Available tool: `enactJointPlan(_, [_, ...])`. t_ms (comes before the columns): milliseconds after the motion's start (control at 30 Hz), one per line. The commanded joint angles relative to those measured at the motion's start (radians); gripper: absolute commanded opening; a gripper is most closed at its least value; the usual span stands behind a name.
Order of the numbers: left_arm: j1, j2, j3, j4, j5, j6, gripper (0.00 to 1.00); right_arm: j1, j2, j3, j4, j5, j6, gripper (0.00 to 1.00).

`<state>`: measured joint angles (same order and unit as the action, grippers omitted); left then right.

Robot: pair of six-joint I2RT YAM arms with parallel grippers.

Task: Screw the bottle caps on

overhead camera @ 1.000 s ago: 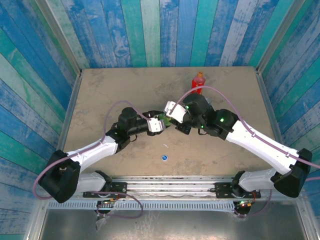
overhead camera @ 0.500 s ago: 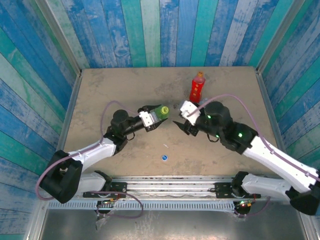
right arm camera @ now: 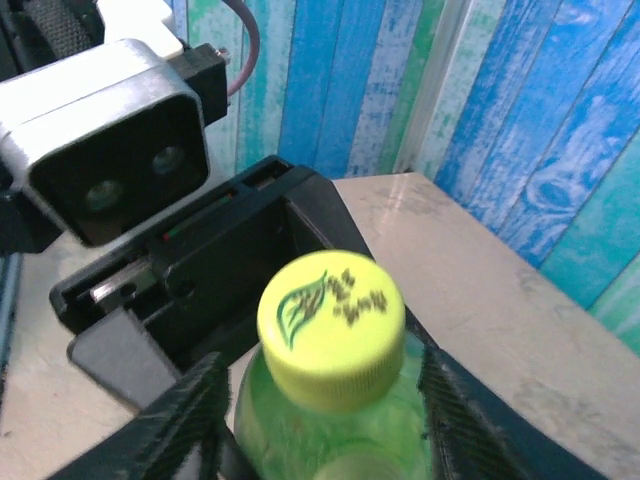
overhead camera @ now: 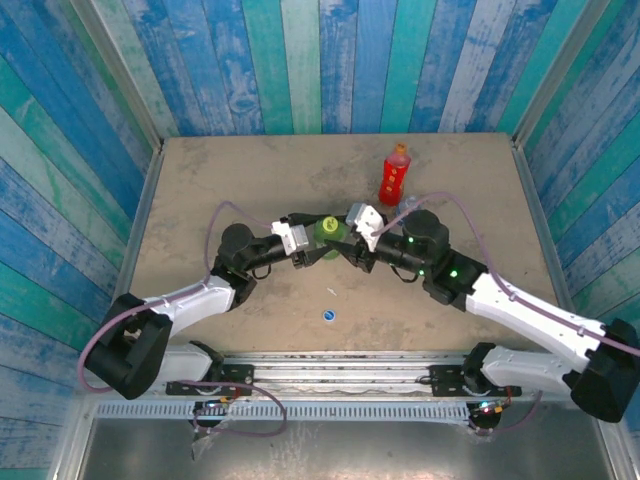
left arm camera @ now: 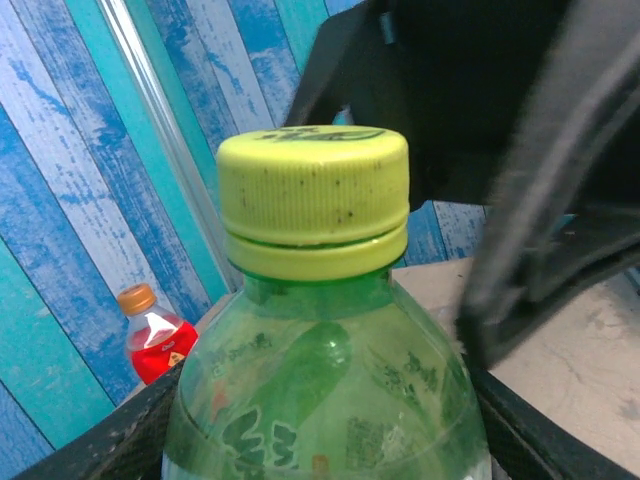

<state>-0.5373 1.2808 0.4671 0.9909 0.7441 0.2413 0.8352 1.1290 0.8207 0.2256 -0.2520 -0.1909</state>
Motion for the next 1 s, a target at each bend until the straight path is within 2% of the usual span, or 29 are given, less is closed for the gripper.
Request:
enactJointPlan(0, [0.001, 0.021, 0.008, 0.006, 0.027, 0.006, 0.62, -0.004, 0.027, 0.047, 0.075, -0.047, 0.035, 0.43])
enactJointPlan(133, [0.002, 0.026, 0.01, -0.012, 0.022, 0.012, 0.63, -0.004, 0.037, 0.048, 0.069, -0.026, 0.024, 0.3])
enactJointPlan(267, [0.002, 0.034, 0.013, -0.03, -0.021, -0.005, 0.69, -0.004, 0.04, 0.049, 0.049, -0.002, 0.036, 0.19])
enactJointPlan(333, [0.002, 0.028, 0.001, -0.006, -0.071, -0.032, 0.83, -0.004, 0.043, 0.048, 0.047, 0.042, 0.057, 0.17])
enactJointPlan(367, [0.001, 0.028, -0.008, 0.008, -0.107, -0.053, 0.97, -0.004, 0.048, 0.05, 0.047, 0.077, 0.072, 0.17])
enactJointPlan(567, [0.002, -0.018, -0.137, 0.083, -0.406, -0.222, 0.94, -0.017, 0.161, 0.107, 0.064, 0.367, 0.177, 0.15])
enactJointPlan(667, [0.002, -0.076, -0.218, 0.077, -0.574, -0.277, 0.94, -0.043, 0.259, 0.174, 0.074, 0.435, 0.22, 0.14])
enactJointPlan(800, [0.001, -0.108, -0.301, 0.077, -0.715, -0.364, 0.94, -0.078, 0.423, 0.283, 0.111, 0.45, 0.256, 0.14])
enactJointPlan(967, [-0.007, -0.101, -0.354, 0.084, -0.787, -0.416, 0.94, -0.095, 0.633, 0.445, 0.135, 0.458, 0.273, 0.15])
